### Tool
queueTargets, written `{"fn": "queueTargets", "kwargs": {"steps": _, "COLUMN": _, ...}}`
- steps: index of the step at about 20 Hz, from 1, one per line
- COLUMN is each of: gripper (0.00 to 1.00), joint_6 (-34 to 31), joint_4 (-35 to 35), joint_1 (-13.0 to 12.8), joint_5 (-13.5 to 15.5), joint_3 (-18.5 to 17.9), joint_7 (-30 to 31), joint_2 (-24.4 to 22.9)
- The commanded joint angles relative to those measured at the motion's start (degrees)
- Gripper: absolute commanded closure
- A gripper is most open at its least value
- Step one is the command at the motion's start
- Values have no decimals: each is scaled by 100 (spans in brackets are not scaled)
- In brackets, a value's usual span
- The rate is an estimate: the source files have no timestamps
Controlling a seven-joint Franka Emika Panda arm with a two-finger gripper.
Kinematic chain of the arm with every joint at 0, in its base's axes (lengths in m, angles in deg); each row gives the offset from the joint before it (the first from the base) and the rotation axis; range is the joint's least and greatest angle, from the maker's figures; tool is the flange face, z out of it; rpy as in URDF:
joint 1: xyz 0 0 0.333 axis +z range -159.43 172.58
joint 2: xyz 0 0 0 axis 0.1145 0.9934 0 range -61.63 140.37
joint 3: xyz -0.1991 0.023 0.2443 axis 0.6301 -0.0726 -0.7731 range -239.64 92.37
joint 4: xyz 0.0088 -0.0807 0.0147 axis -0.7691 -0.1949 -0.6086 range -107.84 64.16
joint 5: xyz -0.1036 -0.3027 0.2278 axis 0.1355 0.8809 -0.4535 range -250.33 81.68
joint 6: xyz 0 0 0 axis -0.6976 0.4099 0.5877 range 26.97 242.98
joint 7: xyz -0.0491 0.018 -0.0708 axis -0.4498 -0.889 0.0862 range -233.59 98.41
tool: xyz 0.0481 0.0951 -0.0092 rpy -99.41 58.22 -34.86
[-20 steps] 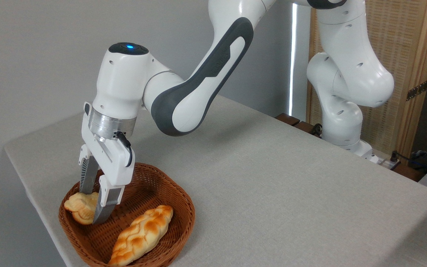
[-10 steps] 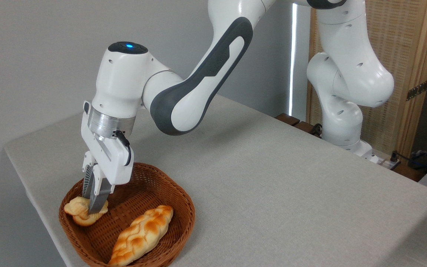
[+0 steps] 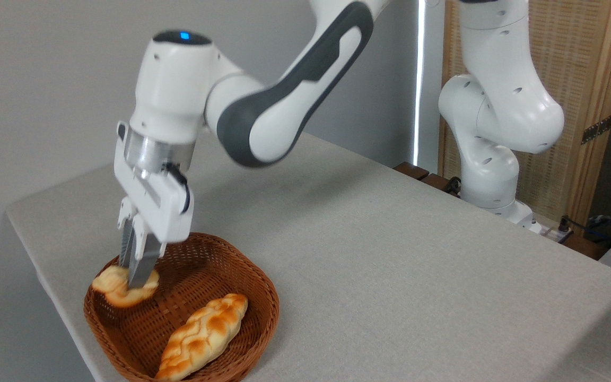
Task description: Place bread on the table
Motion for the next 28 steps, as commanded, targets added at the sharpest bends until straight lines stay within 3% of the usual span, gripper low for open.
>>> {"fn": "queueTargets", "kwargs": {"steps": 1, "gripper": 79, "joint_6": -1113, "joint_4": -78, "joint_1": -12, "joint_5": 100, "joint_3": -86, "joint_7": -94, "joint_2": -676}}
{"fn": "queueTargets", "kwargs": {"steps": 6, "gripper": 79, "joint_6": -2678, "joint_4": -87, "joint_1": 5, "joint_5": 100, "joint_3": -236, "joint_7": -111, "joint_2": -1282}}
{"fn": "queueTargets", "kwargs": {"steps": 10, "gripper": 76, "joint_6": -3944, "joint_4": -122, "joint_1": -3, "joint_5": 92, "joint_3": -236, "joint_7": -260, "joint_2": -1450}}
{"fn": "queueTargets", "kwargs": {"steps": 13, "gripper": 77, "joint_6": -4481, "joint_4": -183, "joint_1": -21, "joint_5": 100, "joint_3": -227, "joint_7": -357, "joint_2": -1538}}
{"fn": "queueTargets", "kwargs": {"steps": 14, "gripper": 66, "joint_6": -4544, "joint_4": -192, "joint_1": -30, "joint_5": 109, "joint_3": -227, "joint_7": -349, "joint_2": -1538}}
{"fn": "queueTargets", "kwargs": {"steps": 15, "gripper": 45, "joint_6": -4562, "joint_4": -210, "joint_1": -39, "joint_5": 109, "joint_3": -218, "joint_7": -340, "joint_2": -1530}}
{"fn": "queueTargets", "kwargs": {"steps": 16, "gripper": 16, "joint_6": -4562, "joint_4": -236, "joint_1": -47, "joint_5": 109, "joint_3": -209, "joint_7": -340, "joint_2": -1521}}
{"fn": "queueTargets", "kwargs": {"steps": 17, "gripper": 5, "joint_6": -4536, "joint_4": -271, "joint_1": -47, "joint_5": 109, "joint_3": -201, "joint_7": -349, "joint_2": -1512}}
{"fn": "queueTargets", "kwargs": {"steps": 18, "gripper": 0, "joint_6": -4483, "joint_4": -298, "joint_1": -47, "joint_5": 118, "joint_3": -174, "joint_7": -349, "joint_2": -1486}}
{"fn": "queueTargets", "kwargs": {"steps": 28, "gripper": 0, "joint_6": -4369, "joint_4": -333, "joint_1": -276, "joint_5": 74, "joint_3": -157, "joint_7": -366, "joint_2": -1213}}
